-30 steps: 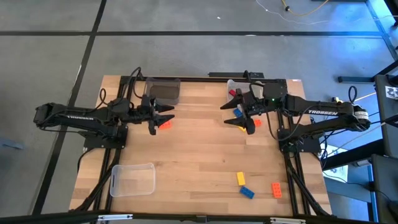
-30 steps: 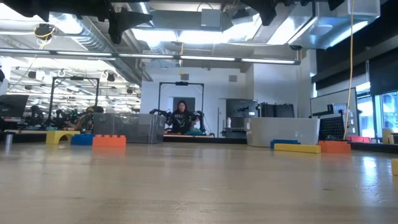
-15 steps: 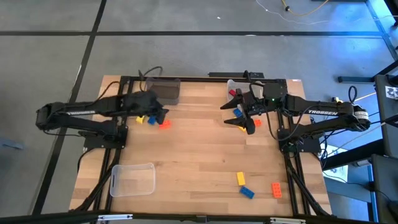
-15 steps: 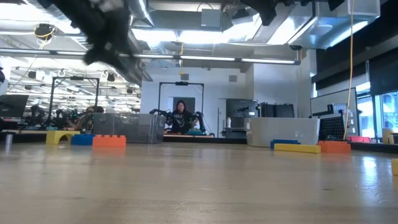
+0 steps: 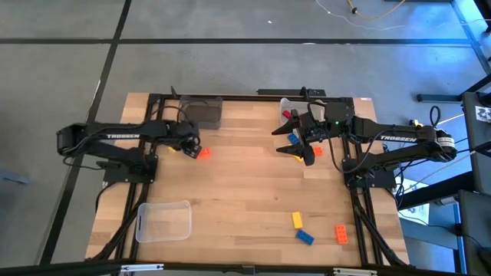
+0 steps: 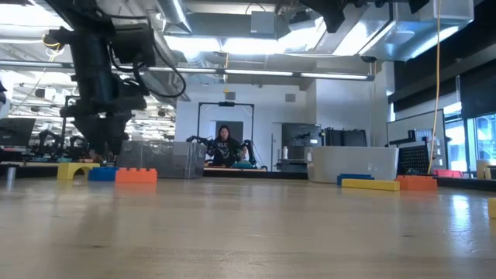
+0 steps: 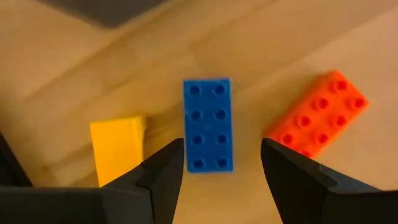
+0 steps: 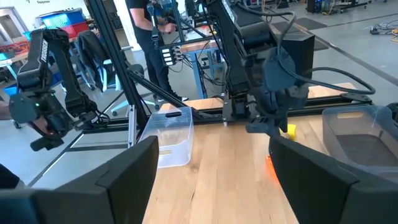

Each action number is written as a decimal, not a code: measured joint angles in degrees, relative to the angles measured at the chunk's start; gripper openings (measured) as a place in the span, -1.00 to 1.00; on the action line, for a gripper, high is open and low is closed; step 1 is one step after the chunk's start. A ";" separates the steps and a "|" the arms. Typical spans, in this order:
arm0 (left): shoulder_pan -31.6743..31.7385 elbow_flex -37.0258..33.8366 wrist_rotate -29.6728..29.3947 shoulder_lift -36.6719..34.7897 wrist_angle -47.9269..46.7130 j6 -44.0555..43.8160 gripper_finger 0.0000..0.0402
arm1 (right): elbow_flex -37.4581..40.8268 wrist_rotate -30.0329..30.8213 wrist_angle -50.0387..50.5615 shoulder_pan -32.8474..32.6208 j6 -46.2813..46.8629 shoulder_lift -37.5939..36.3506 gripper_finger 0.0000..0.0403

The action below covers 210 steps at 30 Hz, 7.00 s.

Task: Sort & place blocks by color
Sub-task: Put the top left blue three stud game piece into the black transparent bin, then put the top blue three stud game piece into the black transparent bin

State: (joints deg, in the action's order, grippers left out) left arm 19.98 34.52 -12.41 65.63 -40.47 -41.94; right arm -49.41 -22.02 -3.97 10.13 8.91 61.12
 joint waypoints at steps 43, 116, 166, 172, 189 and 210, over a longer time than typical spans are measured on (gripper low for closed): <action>2.89 0.11 1.40 14.84 7.26 3.24 0.02 | 0.02 0.00 0.02 0.02 -0.15 0.00 0.52; -60.40 21.53 12.70 -3.70 -5.79 -15.70 -0.35 | 0.07 8.94 -4.26 -3.58 8.84 7.61 0.52; 25.93 26.84 9.27 29.77 6.16 45.32 -0.35 | 0.00 8.98 -3.93 -3.56 10.54 7.63 0.52; 25.92 26.84 6.96 34.28 8.24 43.61 -0.31 | 0.00 9.01 -3.93 -3.57 11.91 7.63 0.52; 26.52 29.84 8.72 34.93 7.59 42.15 0.17 | 0.00 9.03 -3.96 -3.57 11.80 7.63 0.52; 7.34 14.24 24.70 -2.87 38.75 24.19 0.23 | 0.00 11.04 -5.62 -3.56 5.62 7.63 0.52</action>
State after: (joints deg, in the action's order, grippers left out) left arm 27.32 48.76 12.29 62.76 -1.73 -17.76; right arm -49.41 -10.98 -9.59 6.57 14.52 68.75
